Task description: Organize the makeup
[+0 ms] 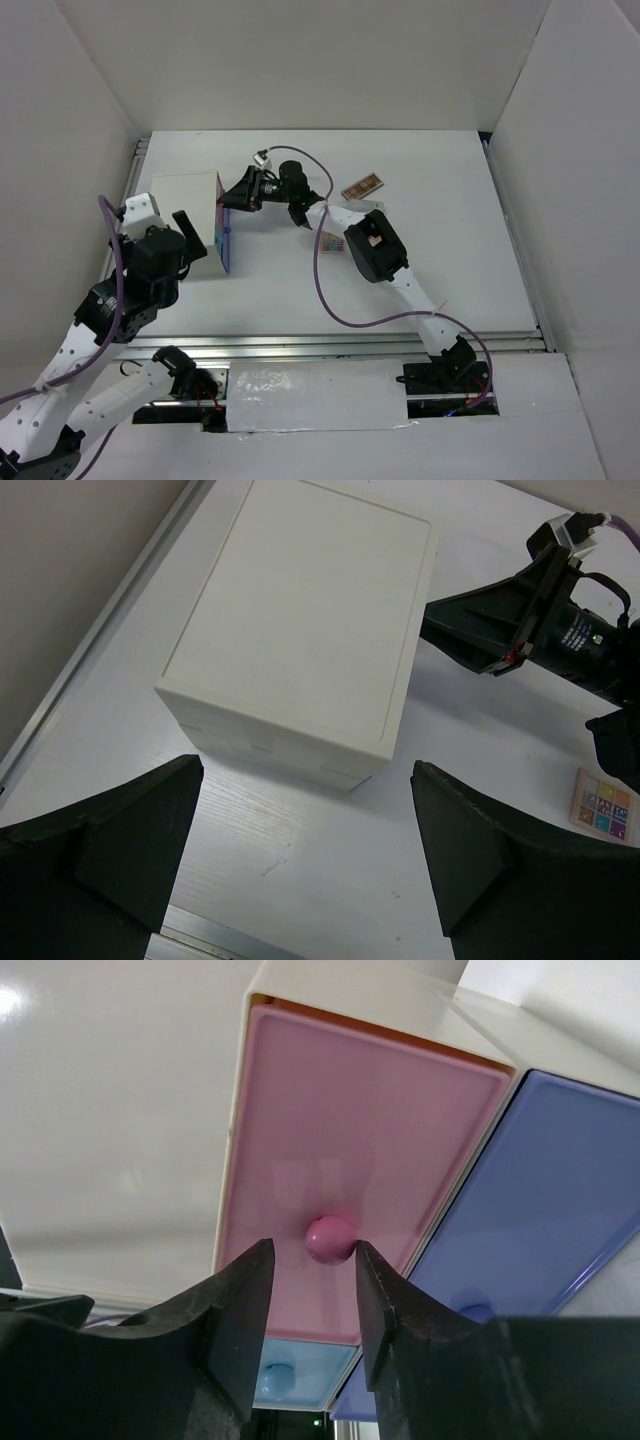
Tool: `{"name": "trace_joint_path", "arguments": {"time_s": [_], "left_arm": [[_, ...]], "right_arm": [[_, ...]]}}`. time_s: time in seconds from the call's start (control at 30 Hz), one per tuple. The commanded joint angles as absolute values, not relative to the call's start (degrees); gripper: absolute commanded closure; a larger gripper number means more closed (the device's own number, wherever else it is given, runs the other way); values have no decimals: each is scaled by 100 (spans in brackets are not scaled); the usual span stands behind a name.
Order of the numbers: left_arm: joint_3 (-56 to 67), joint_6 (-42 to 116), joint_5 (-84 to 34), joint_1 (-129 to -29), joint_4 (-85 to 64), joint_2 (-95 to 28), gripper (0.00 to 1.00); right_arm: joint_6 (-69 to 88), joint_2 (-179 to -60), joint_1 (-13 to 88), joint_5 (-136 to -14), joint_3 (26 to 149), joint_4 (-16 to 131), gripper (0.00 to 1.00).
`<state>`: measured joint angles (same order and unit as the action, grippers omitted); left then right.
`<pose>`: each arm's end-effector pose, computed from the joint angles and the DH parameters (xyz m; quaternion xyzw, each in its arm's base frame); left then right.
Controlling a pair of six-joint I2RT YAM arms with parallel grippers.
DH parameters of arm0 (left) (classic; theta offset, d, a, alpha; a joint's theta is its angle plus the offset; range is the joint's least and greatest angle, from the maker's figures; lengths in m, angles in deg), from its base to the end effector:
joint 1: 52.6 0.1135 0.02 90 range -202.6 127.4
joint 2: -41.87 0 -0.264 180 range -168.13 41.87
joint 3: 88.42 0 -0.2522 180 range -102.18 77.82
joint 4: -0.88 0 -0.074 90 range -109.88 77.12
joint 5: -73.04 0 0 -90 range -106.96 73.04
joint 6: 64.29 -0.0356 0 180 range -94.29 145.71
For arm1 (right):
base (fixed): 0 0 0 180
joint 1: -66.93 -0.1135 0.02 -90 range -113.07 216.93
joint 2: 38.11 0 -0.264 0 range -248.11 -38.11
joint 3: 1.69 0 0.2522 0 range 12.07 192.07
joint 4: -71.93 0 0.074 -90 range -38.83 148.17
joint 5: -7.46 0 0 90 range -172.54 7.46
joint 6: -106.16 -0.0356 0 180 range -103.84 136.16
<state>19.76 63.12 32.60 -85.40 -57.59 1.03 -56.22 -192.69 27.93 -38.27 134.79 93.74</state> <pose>0.1178 -0.0437 0.3711 -0.2485 0.7668 0.0222 0.5914 0.4487 0.3953 0.1549 -0.0814 0.6857 0.7035 0.1681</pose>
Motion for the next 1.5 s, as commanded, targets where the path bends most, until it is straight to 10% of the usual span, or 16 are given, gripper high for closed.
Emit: {"name": "trace_joint_path", "arguments": {"time_s": [0.0,0.5,0.8,1.47], "left_arm": [[1973,6157,3261,-8521,-5490,153,1],[1964,6175,3287,-8521,-5516,214,1],[1973,6157,3278,-8521,-5498,179,1],[1955,6201,3322,-8521,-5551,65,1]], "right_arm": [[-5670,-19402,2720,-3780,13828,9474,55],[-5749,-19578,2685,-3833,14162,9429,59],[-5687,-19262,2773,-3860,13644,9807,96],[-5240,-17944,3564,-3279,11210,10554,95]]}}
